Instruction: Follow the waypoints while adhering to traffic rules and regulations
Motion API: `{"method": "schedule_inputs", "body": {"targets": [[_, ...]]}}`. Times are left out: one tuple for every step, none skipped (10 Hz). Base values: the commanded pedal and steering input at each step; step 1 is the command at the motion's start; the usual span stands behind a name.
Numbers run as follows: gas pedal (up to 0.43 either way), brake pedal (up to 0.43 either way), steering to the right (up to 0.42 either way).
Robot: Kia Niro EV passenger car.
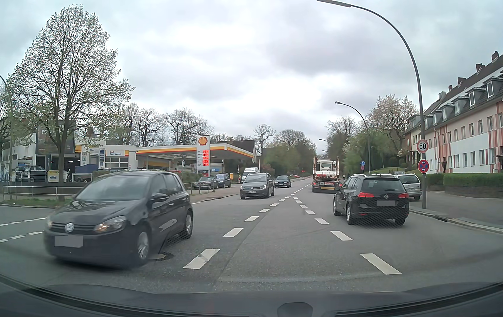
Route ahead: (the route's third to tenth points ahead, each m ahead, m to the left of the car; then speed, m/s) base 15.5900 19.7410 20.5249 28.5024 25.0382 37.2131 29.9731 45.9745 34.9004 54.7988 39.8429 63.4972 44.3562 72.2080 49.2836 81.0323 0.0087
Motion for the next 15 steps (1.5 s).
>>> {"method": "schedule_inputs", "body": {"targets": [[0.0,0.256,-0.005],[0.0,0.244,-0.006],[0.0,0.195,-0.005],[0.0,0.067,-0.005],[0.0,0.006,-0.006],[0.0,0.006,-0.006],[0.0,0.006,-0.006],[0.0,0.006,-0.006],[0.067,0.006,-0.006],[0.098,0.006,-0.006],[0.11,0.006,-0.006],[0.118,0.006,-0.006],[0.138,0.006,-0.006],[0.138,0.006,-0.006],[0.138,0.006,-0.005]]}}
